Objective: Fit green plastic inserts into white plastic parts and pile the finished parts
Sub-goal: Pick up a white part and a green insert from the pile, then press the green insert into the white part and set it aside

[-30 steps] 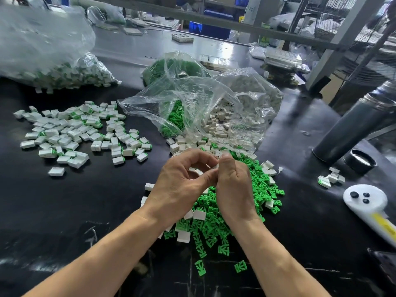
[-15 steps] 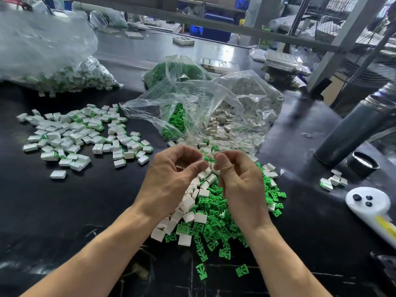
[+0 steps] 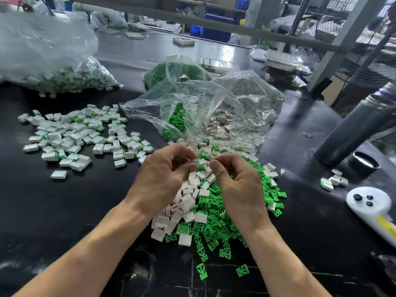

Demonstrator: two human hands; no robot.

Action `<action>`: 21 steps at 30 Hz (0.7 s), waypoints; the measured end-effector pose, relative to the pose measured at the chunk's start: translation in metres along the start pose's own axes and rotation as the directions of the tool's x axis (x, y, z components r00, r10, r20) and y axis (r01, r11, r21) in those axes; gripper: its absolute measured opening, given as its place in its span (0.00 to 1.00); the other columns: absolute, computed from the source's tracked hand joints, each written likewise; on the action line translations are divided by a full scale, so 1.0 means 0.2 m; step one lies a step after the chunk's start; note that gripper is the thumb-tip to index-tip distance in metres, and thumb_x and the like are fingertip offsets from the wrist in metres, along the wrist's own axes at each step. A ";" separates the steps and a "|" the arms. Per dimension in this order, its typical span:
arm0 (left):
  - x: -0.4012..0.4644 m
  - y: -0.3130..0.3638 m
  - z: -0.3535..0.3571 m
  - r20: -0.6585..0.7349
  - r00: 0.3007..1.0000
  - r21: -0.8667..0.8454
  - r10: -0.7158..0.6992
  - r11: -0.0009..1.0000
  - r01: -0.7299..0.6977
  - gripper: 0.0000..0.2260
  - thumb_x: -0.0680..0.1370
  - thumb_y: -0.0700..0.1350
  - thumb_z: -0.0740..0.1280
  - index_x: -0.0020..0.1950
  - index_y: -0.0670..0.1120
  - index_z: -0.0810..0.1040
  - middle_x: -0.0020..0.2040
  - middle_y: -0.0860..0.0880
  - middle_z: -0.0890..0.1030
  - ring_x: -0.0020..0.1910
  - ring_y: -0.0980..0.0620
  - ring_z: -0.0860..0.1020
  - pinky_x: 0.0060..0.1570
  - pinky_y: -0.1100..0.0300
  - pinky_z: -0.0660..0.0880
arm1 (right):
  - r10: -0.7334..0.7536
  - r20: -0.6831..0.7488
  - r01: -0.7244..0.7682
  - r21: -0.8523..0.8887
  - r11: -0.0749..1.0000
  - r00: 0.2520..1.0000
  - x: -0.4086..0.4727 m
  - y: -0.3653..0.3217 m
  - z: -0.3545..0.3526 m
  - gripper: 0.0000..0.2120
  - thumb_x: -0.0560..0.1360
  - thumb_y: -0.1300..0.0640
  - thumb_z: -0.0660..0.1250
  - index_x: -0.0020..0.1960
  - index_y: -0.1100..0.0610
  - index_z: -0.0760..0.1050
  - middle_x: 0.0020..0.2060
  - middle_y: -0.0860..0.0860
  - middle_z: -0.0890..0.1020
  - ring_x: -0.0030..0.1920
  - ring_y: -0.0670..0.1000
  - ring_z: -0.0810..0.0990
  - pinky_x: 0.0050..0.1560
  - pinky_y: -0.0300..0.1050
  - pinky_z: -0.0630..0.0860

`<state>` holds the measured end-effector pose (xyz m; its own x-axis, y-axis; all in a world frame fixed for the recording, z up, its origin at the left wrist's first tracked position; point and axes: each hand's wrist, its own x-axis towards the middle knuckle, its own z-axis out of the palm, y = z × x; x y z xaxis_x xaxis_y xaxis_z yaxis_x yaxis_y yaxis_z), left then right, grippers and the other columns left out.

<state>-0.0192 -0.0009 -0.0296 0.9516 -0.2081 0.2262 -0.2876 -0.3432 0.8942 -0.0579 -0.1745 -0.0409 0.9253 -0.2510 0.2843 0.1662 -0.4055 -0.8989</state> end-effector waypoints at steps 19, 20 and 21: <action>0.09 -0.10 -0.18 -0.251 0.968 0.584 -0.024 0.794 0.171 0.07 0.78 0.46 0.74 0.55 0.49 0.84 0.53 0.47 0.81 0.52 0.46 0.80 0.54 0.52 0.77 | 0.080 -0.039 -0.083 -0.099 0.992 0.996 0.01 0.00 -0.07 0.30 0.81 0.36 0.63 0.34 0.62 0.72 0.24 0.53 0.73 0.25 0.48 0.68 0.29 0.33 0.69; 0.08 -0.09 -0.16 -0.199 0.979 0.529 -0.050 0.835 0.151 0.05 0.78 0.47 0.74 0.52 0.51 0.84 0.51 0.51 0.82 0.49 0.51 0.80 0.51 0.55 0.77 | 0.103 -0.046 -0.109 -0.165 0.980 0.994 0.02 0.01 -0.07 0.24 0.81 0.38 0.64 0.37 0.56 0.76 0.27 0.47 0.77 0.27 0.44 0.72 0.30 0.35 0.70; 0.07 -0.07 -0.14 -0.138 0.987 0.468 -0.086 0.872 0.141 0.03 0.78 0.48 0.74 0.50 0.53 0.83 0.48 0.54 0.82 0.46 0.55 0.80 0.49 0.58 0.78 | 0.116 -0.053 -0.125 -0.220 0.968 0.992 0.03 0.01 -0.07 0.17 0.81 0.41 0.66 0.41 0.52 0.78 0.31 0.44 0.80 0.31 0.42 0.76 0.32 0.36 0.70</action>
<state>0.0010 0.0274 -0.0288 0.9786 -0.0499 0.1997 -0.1674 -0.7576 0.6309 -0.0576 -0.1887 -0.0367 0.9189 -0.3425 0.1957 -0.0294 -0.5542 -0.8319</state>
